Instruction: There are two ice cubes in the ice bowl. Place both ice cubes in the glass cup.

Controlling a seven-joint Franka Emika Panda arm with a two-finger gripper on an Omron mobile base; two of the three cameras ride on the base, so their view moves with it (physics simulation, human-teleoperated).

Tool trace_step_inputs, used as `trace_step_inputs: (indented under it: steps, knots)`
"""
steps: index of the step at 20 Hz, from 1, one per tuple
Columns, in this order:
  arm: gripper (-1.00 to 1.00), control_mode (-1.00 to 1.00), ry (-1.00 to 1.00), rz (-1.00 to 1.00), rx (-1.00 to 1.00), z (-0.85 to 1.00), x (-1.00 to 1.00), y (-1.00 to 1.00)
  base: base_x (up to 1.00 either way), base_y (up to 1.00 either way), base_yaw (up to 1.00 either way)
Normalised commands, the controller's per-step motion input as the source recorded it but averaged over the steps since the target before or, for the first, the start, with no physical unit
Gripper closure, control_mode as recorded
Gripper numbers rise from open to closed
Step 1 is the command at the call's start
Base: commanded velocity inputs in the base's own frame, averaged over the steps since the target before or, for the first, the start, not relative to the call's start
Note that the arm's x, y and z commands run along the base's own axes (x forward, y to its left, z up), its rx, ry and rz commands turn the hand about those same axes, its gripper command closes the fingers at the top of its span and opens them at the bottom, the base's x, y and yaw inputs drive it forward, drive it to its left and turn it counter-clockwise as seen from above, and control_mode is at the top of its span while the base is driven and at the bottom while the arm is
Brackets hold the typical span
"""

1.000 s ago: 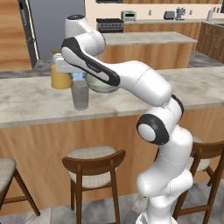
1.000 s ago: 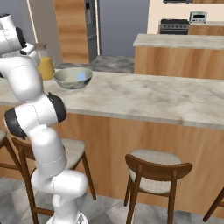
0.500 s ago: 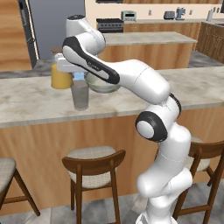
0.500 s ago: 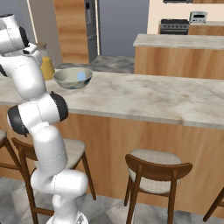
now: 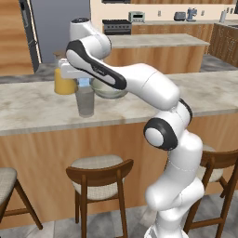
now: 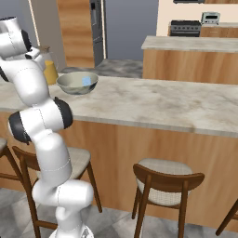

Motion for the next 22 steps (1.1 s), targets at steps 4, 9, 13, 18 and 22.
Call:
trace_step_inputs:
  steps: [4, 9, 13, 18, 22]
  knots:
    - [1.0, -1.0, 0.01, 0.0, 0.0, -0.14, 0.0, 0.0, 0.0, 0.0, 0.0]
    - [1.0, -1.0, 0.01, 0.0, 0.0, -0.11, 0.0, 0.0, 0.0, 0.0, 0.0]
    - [1.0, -1.0, 0.01, 0.0, 0.0, -0.03, 0.01, 0.0, 0.0, 0.0, 0.0]
    - [1.0, -1.0, 0.02, 0.0, 0.0, 0.0, 0.06, 0.0, 0.0, 0.0, 0.0]
    - [1.0, -1.0, 0.02, 0.0, 0.0, -0.02, 0.09, 0.0, 0.0, 0.0, 0.0]
